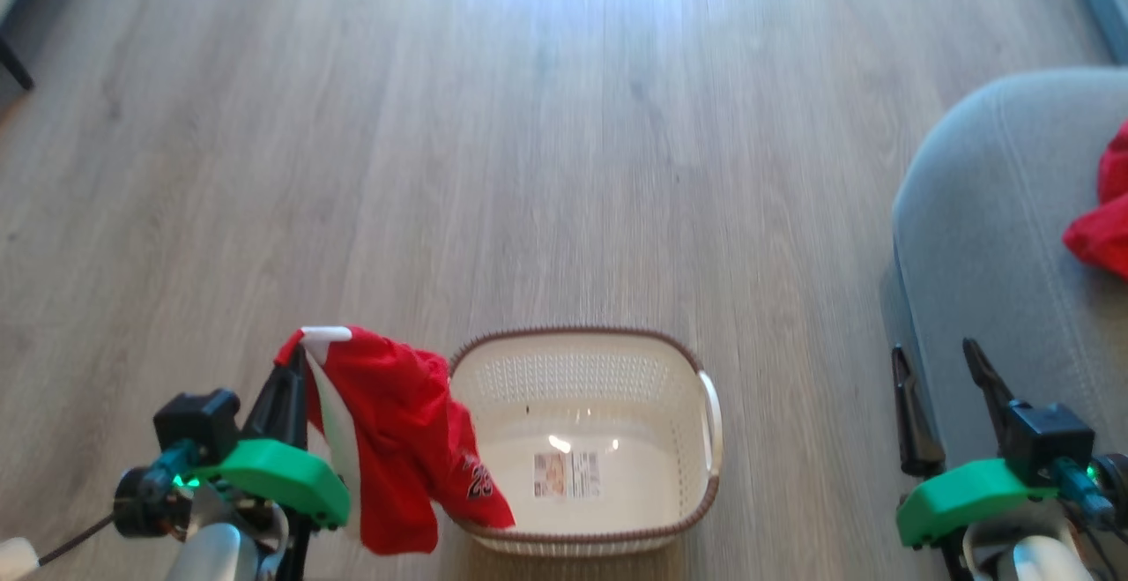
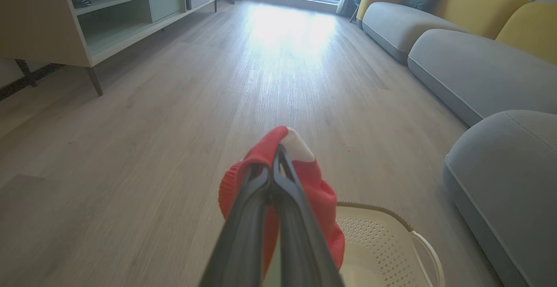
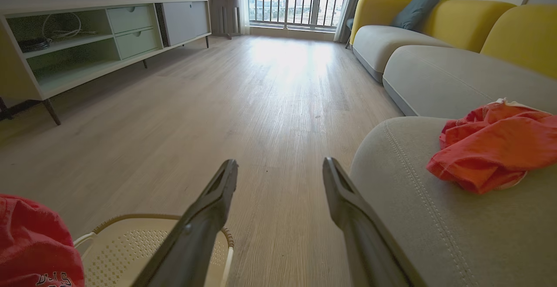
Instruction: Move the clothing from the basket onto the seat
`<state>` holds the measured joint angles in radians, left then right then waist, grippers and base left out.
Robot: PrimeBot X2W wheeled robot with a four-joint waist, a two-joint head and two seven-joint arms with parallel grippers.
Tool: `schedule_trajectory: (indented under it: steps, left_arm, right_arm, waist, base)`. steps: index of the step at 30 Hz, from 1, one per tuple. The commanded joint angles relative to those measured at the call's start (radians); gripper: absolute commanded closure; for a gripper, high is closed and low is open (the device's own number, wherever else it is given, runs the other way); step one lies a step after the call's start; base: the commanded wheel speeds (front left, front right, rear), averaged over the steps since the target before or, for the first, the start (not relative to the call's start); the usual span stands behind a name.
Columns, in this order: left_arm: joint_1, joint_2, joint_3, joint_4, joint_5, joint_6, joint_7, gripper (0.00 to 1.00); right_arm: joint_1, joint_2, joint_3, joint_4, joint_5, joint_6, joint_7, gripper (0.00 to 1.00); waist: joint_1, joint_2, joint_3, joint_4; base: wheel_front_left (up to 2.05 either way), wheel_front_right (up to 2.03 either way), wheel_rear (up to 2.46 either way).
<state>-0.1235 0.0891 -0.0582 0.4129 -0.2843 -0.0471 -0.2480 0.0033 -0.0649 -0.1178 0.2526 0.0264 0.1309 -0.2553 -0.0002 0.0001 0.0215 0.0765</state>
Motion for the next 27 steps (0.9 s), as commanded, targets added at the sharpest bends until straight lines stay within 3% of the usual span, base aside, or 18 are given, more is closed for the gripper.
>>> schedule_trajectory:
  steps: [1, 9, 27]
  left_arm:
    - [-0.042, 0.031, 0.037, -0.059, 0.011, 0.012, -0.004, 1.0]
    - [-0.04, 0.053, 0.043, -0.094, 0.005, 0.018, 0.019, 1.0]
    - [-0.045, 0.046, 0.014, -0.1, -0.006, 0.023, 0.017, 1.0]
  right_arm:
    - [-0.016, -0.007, 0.027, -0.021, -0.003, 0.0, -0.006, 0.0]
    - [-0.012, -0.002, 0.045, -0.001, 0.0, 0.0, -0.006, 0.0]
    - [-0.022, -0.001, 0.062, 0.01, 0.007, 0.0, -0.006, 0.0]
  waist:
    - [0.0002, -0.0001, -0.055, 0.022]
    - [0.0002, -0.0001, -0.068, 0.017]
    - [0.0002, -0.0001, -0.054, -0.016]
  base:
    - [0.0, 0.0, 0.0]
    - [0.0, 0.0, 0.0]
    - [0.0, 0.0, 0.0]
